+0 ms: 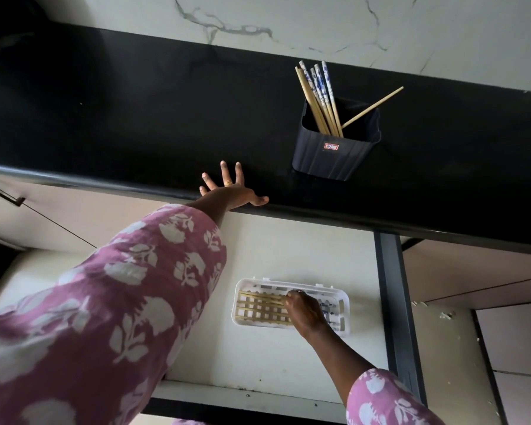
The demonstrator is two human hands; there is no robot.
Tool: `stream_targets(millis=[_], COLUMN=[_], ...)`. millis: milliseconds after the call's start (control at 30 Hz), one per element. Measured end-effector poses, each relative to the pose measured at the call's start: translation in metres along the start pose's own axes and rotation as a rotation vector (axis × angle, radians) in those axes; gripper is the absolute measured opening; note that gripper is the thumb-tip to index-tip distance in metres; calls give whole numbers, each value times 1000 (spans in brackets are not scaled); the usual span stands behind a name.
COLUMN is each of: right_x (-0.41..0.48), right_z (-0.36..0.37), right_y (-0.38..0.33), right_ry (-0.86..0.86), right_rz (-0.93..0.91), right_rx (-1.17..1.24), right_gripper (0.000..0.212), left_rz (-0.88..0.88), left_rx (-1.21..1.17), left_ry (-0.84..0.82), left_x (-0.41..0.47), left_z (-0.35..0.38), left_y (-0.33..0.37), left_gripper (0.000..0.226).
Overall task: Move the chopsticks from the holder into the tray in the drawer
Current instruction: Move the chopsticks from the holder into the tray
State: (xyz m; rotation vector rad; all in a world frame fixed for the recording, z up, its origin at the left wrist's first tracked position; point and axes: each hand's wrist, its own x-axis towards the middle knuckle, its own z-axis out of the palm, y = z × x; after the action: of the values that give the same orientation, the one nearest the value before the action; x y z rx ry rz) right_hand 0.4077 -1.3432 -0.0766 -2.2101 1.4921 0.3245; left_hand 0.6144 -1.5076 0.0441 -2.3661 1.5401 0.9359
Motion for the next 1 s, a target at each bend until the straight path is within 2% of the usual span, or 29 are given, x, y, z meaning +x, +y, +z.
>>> stream_targets(millis=[200,333,400,500,600,700,767,833,900,1000], right_x=[-6,-9,-9,1,14,27,33,40,48,65], right_z=[-17,-48,-68,-104,-152,-198,-224,-246,-264,-284], right_y=[7,14,17,21,26,33,37,39,39,37], right_ry=[180,510,612,786,1038,1216,1260,1254,1208,1116], right_rz=[-63,-158,-211,-240,-211,-213,-176,-130,-75,-9], right_rx=[-1,8,-5,-6,-1,-5,-4,29,103,204], right_gripper=[38,44,50,42,28,25,24,23,22,25], left_rz=[-4,-6,-26,-76,-78,35,80,-26,-98,-99], left_rx=[-12,-32,-51,-203,-330,-275,-237,-293,-270,-251], left_ry=[5,4,-4,-49,-76,64,112,33,-21,-23], left_x=[-5,-8,-10,-12,-11,-7,-7,-12,-15,-8], left_z=[0,-1,0,0,-1,6,8,4,0,3], left_y=[2,0,2,9,10,-3,-6,2,10,11], left_gripper=[105,101,96,86,83,86,88,83,84,83])
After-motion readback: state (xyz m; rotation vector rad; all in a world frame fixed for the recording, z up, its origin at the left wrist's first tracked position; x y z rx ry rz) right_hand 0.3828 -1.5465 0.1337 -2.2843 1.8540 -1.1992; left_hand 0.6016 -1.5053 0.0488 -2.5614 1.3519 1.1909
